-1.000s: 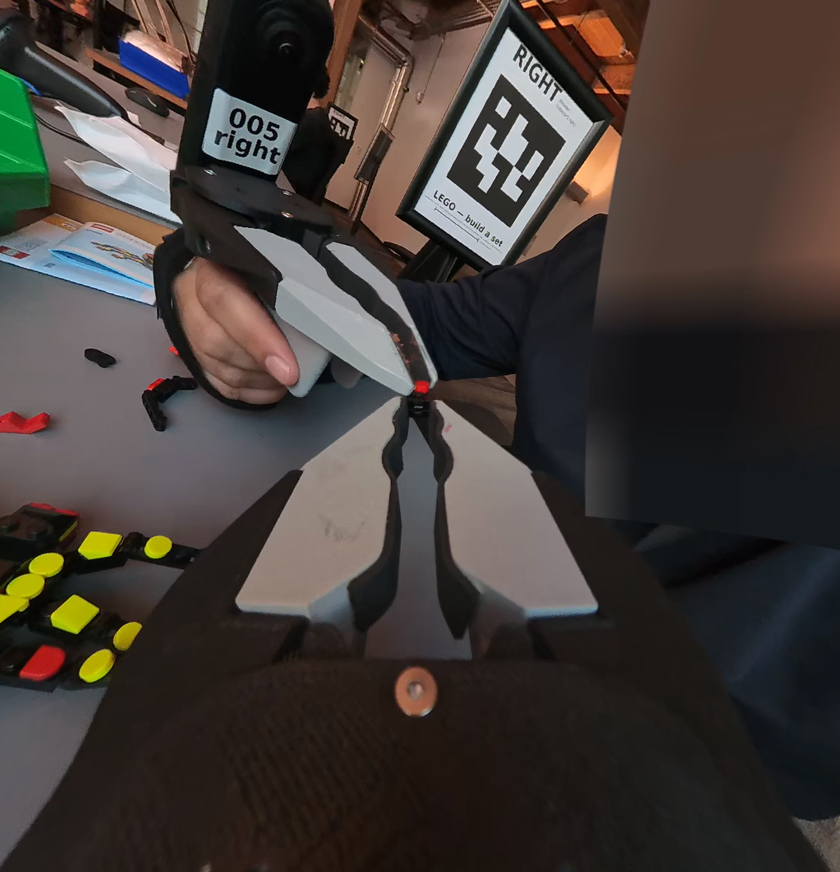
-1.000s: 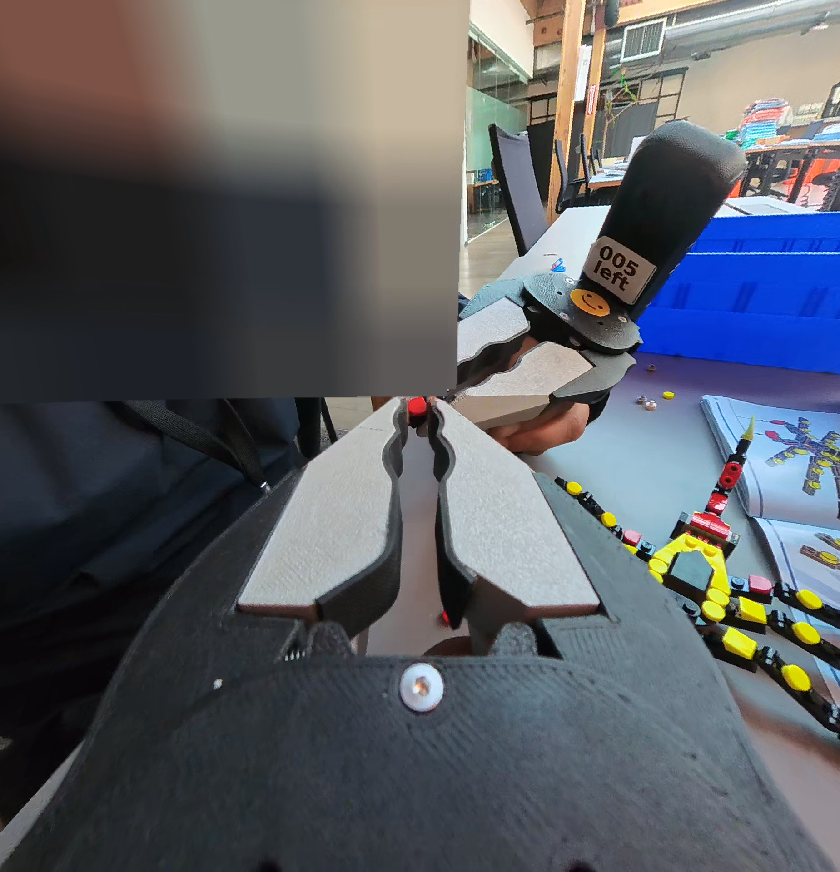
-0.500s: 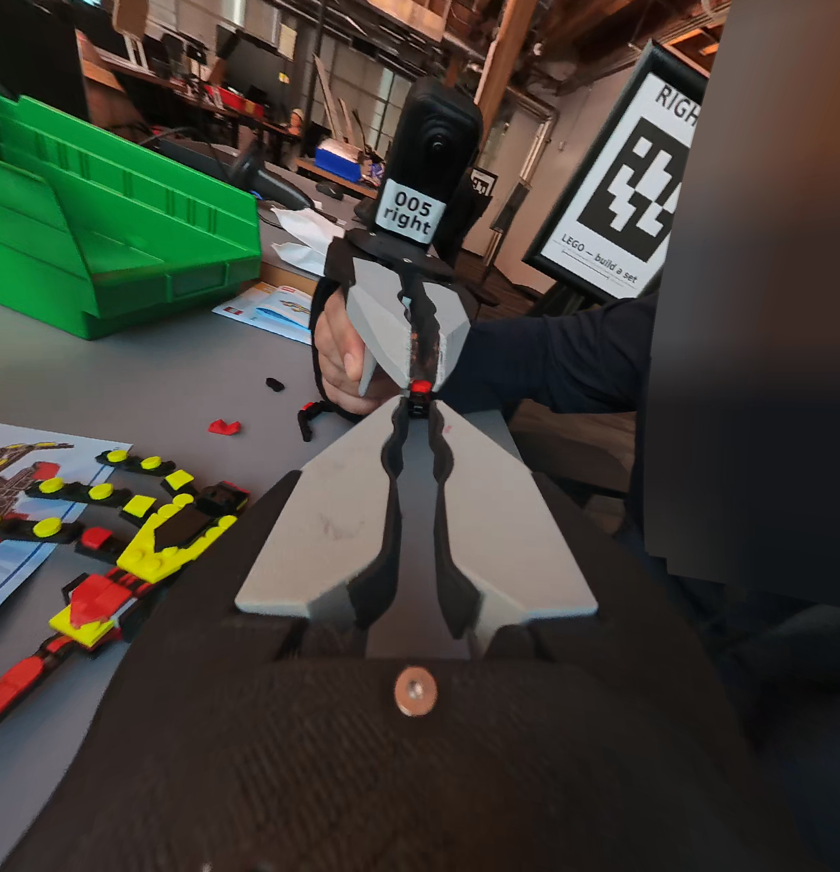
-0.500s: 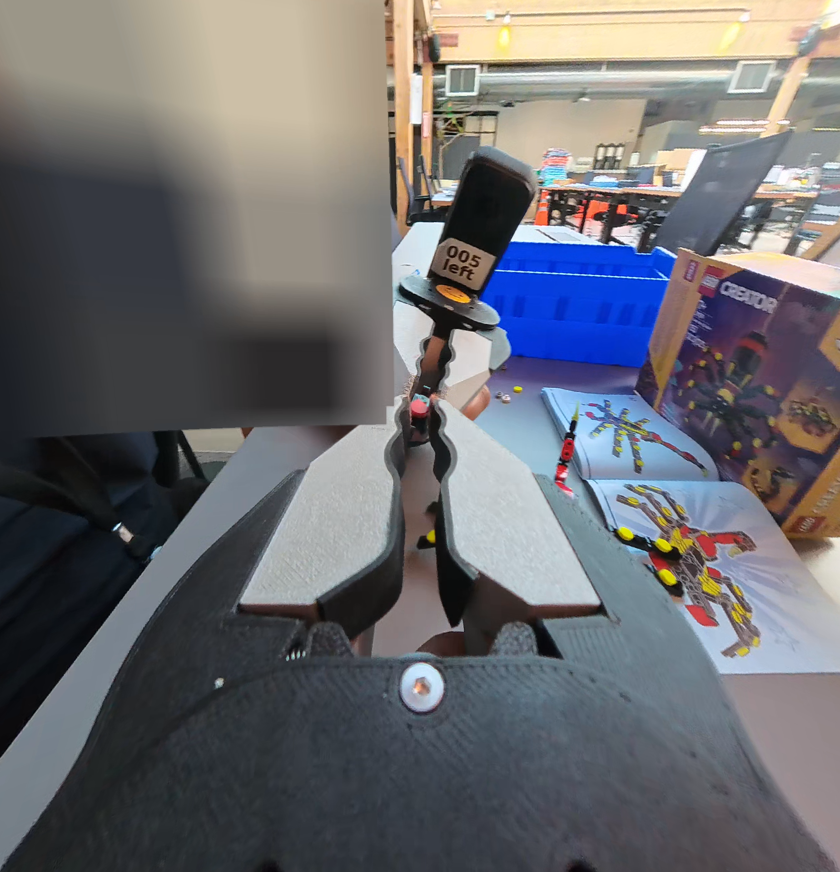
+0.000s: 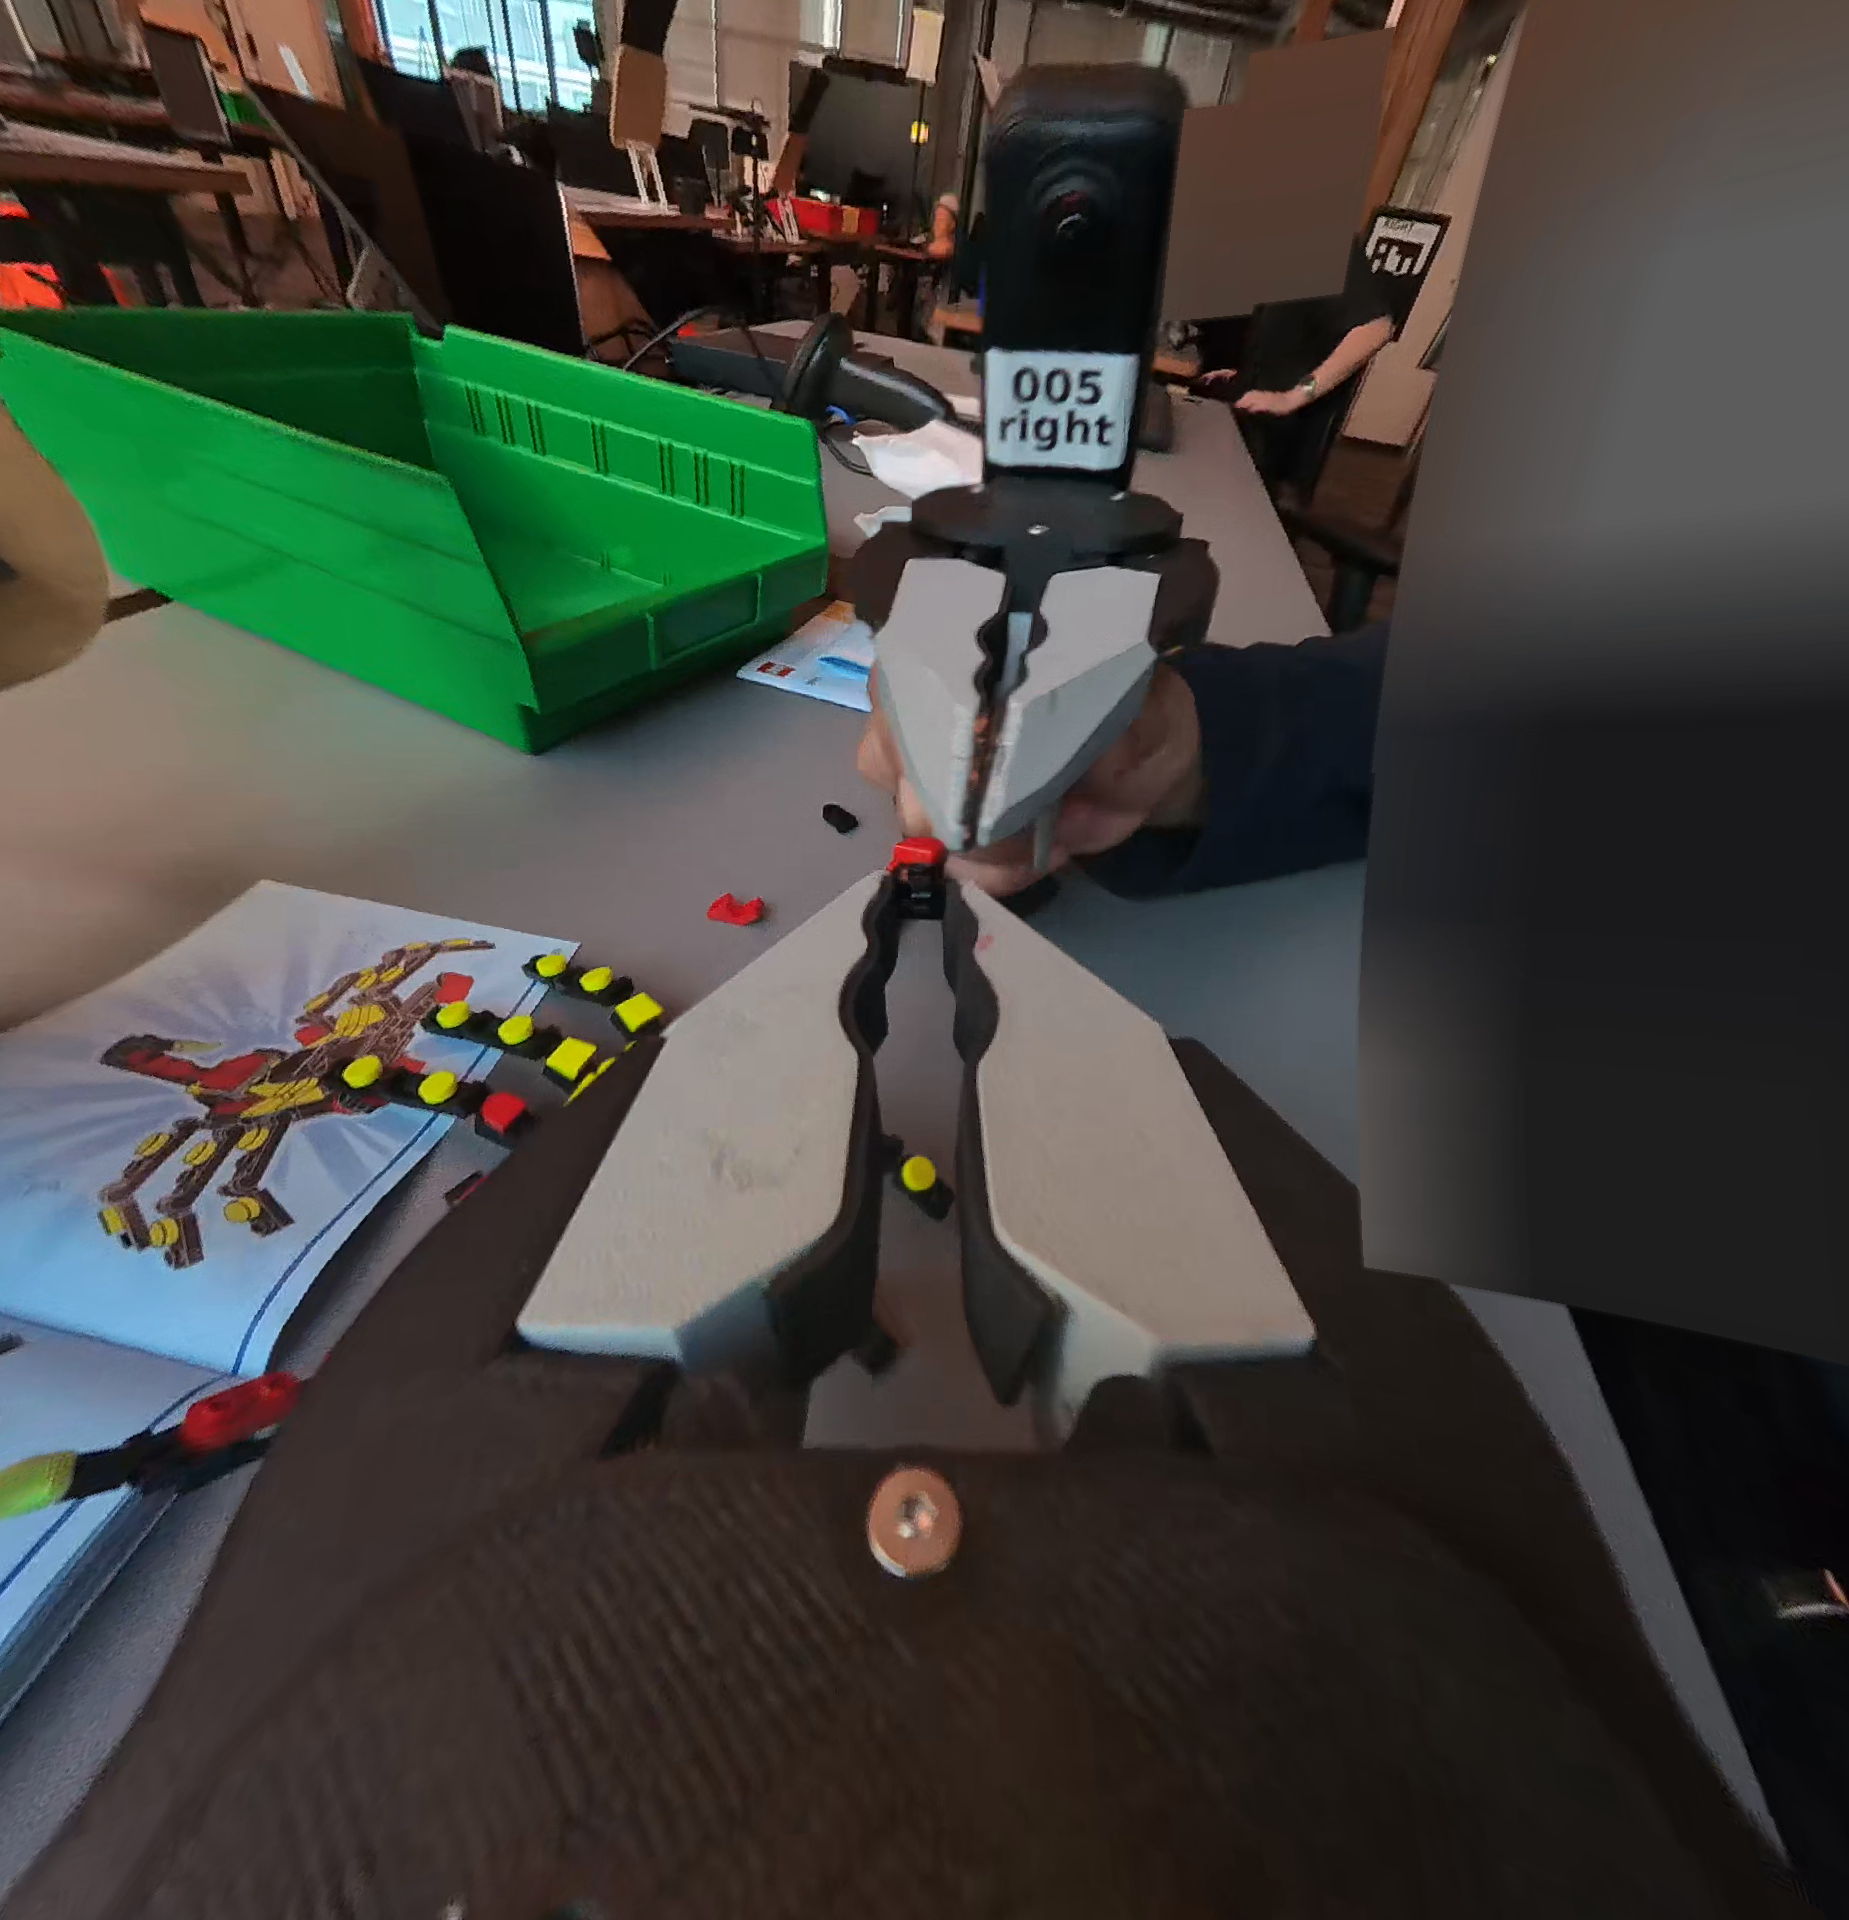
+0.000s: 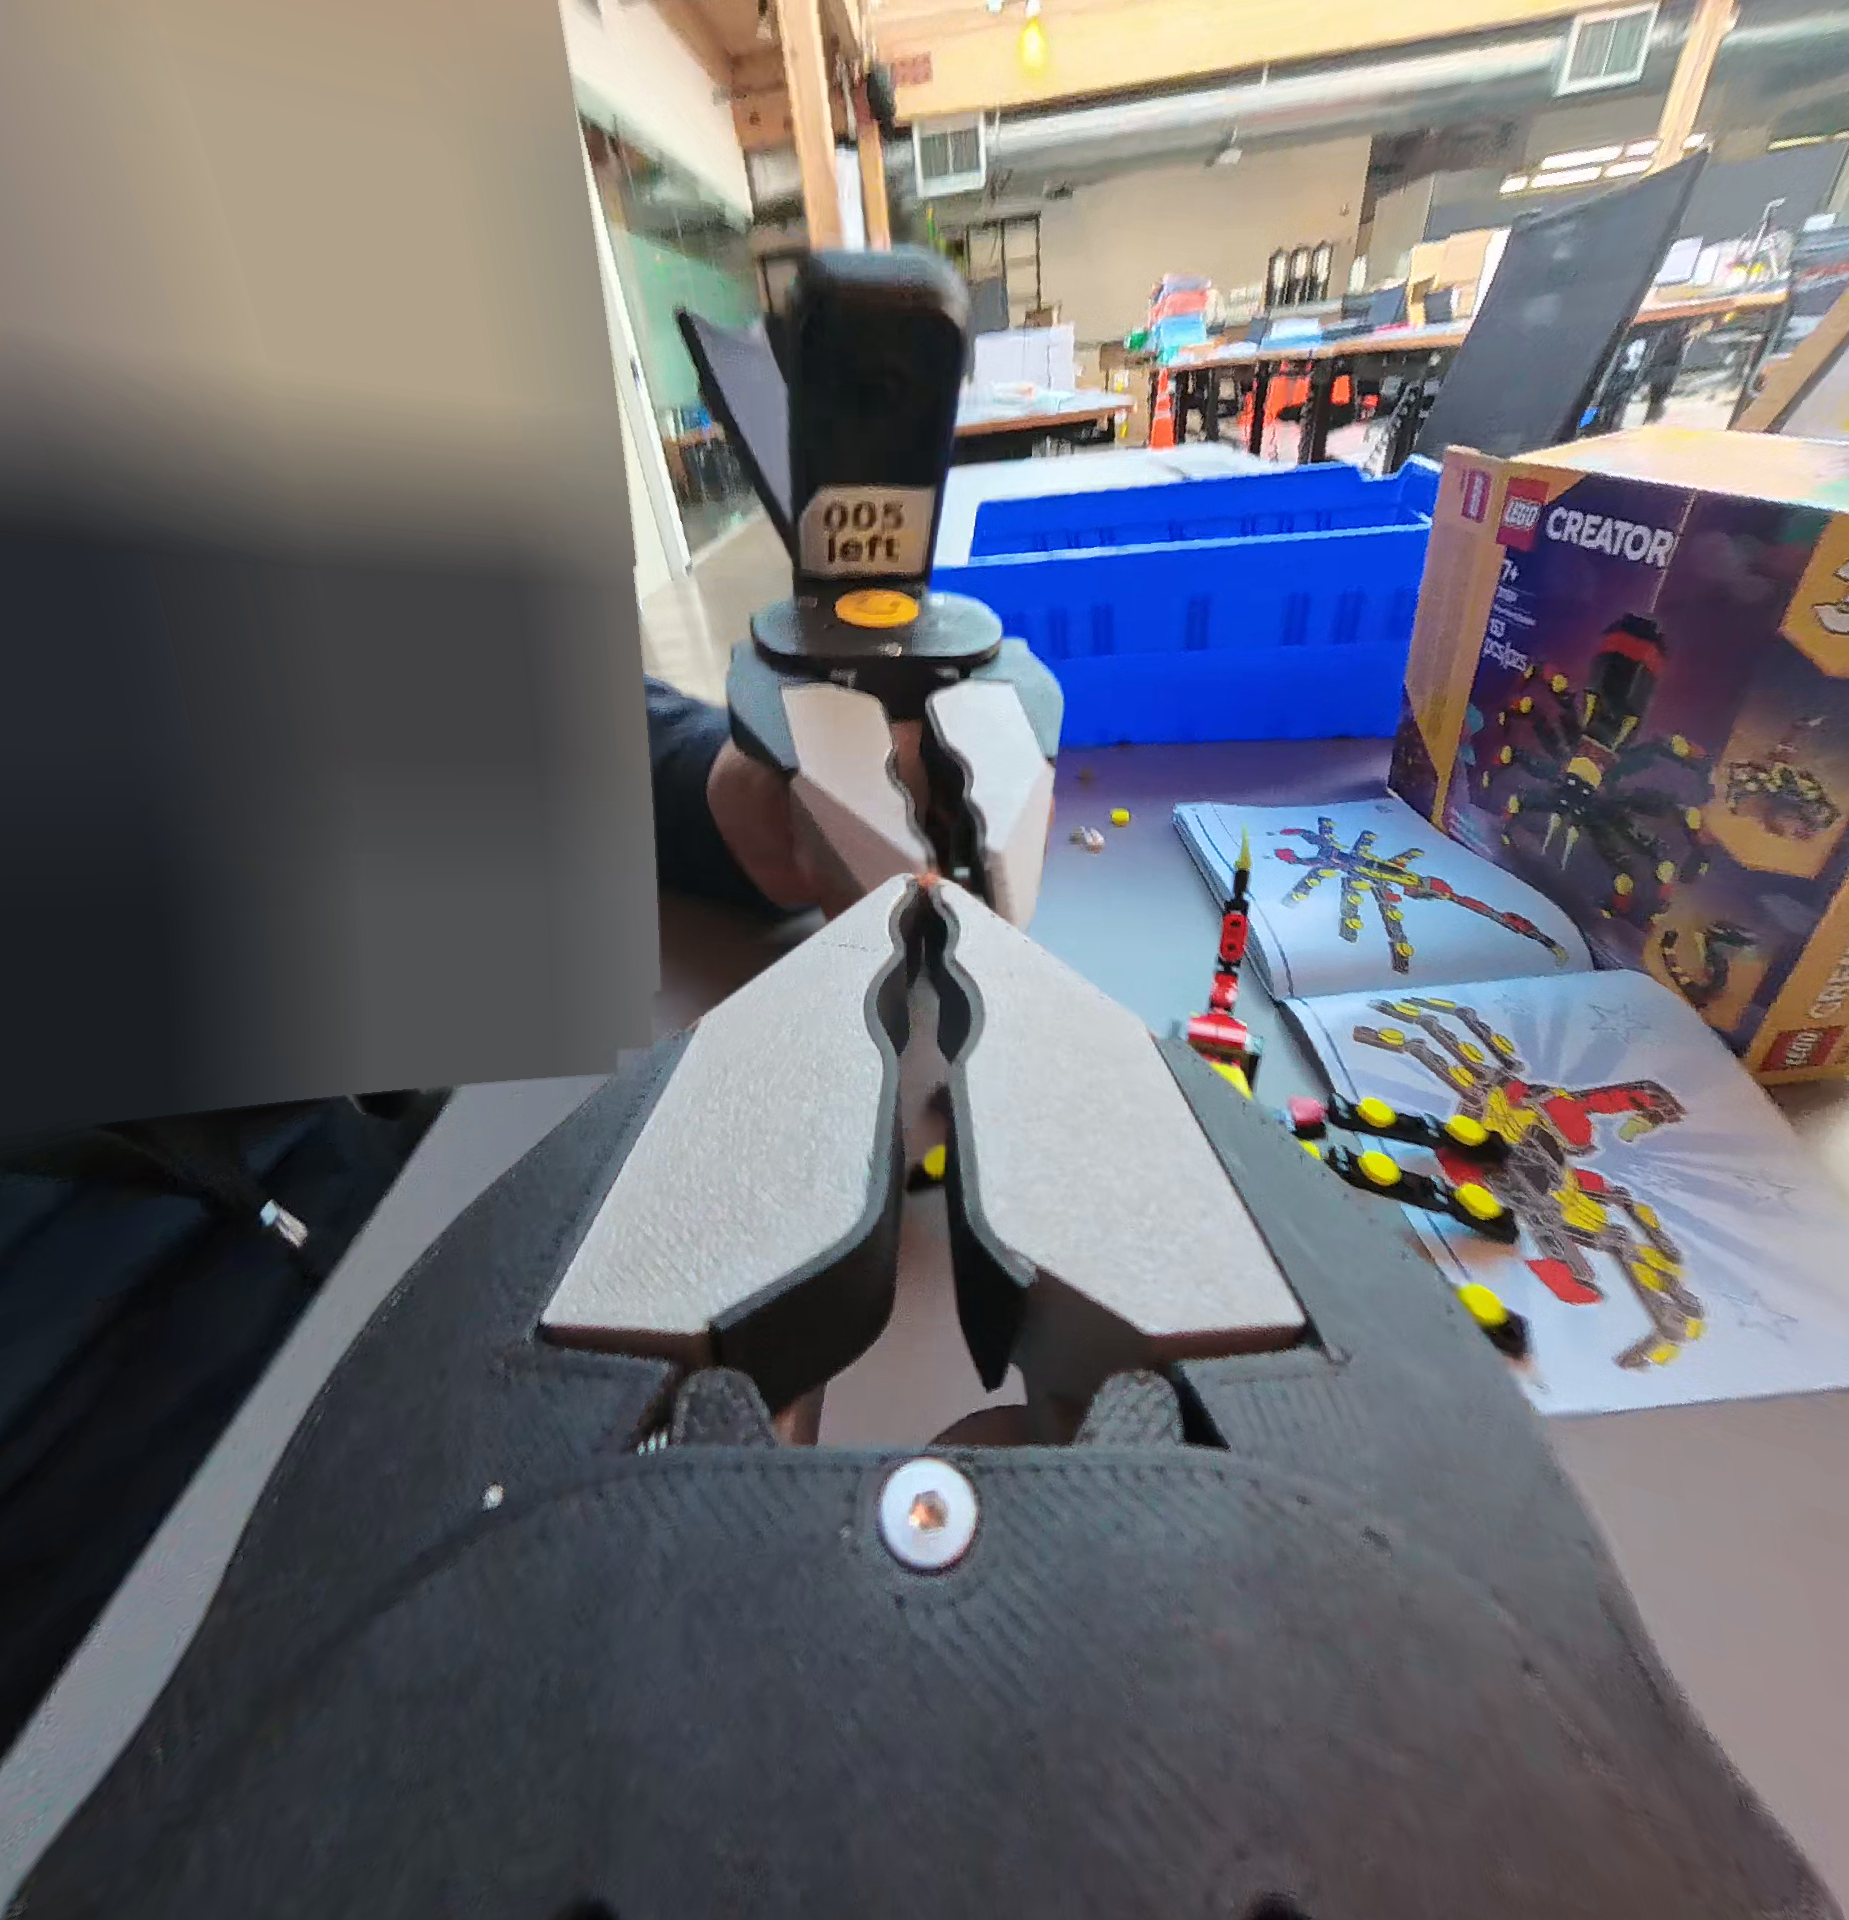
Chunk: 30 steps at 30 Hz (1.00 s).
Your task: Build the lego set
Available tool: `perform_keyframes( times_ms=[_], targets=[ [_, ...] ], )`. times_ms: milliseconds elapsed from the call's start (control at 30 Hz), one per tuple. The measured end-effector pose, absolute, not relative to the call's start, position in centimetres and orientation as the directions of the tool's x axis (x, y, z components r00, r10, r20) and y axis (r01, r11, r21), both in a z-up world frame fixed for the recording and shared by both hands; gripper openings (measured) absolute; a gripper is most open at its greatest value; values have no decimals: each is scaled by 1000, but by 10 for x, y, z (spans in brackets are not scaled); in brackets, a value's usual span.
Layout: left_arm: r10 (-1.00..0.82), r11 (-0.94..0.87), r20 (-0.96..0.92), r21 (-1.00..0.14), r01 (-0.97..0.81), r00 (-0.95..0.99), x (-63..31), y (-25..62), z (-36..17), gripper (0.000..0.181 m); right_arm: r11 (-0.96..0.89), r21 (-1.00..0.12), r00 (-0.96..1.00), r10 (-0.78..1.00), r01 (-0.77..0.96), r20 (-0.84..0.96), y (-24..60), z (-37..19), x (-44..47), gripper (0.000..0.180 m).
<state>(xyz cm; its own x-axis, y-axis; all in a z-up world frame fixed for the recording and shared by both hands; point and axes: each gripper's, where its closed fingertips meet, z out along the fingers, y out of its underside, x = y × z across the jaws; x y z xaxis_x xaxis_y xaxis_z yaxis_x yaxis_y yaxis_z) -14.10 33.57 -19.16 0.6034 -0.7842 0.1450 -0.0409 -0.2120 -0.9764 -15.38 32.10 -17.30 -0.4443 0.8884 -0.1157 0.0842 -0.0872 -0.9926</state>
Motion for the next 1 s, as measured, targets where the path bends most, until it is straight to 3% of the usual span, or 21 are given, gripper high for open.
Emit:
perform_keyframes(
  times_ms=[200,700,833,1000],
  targets=[
    [-855,-244,200,-969,-31,478,-134,322,-191,5,39,-996,-456,890,74,1,327,-170,-140,8],
    [-848,-155,79,-983,-102,525,-130,324,-192,5,159,-980,-436,895,121,91,318,-183,-145,4],
    [-919,-170,138,-984,-55,371,-121,303,-183,5,204,-978,-515,844,50,150,298,-174,-136,4],
    [-952,-306,306,-952,-6,16,-110,262,-174,5,130,-991,-667,737,-23,112,260,-165,-125,3]
  ],
)
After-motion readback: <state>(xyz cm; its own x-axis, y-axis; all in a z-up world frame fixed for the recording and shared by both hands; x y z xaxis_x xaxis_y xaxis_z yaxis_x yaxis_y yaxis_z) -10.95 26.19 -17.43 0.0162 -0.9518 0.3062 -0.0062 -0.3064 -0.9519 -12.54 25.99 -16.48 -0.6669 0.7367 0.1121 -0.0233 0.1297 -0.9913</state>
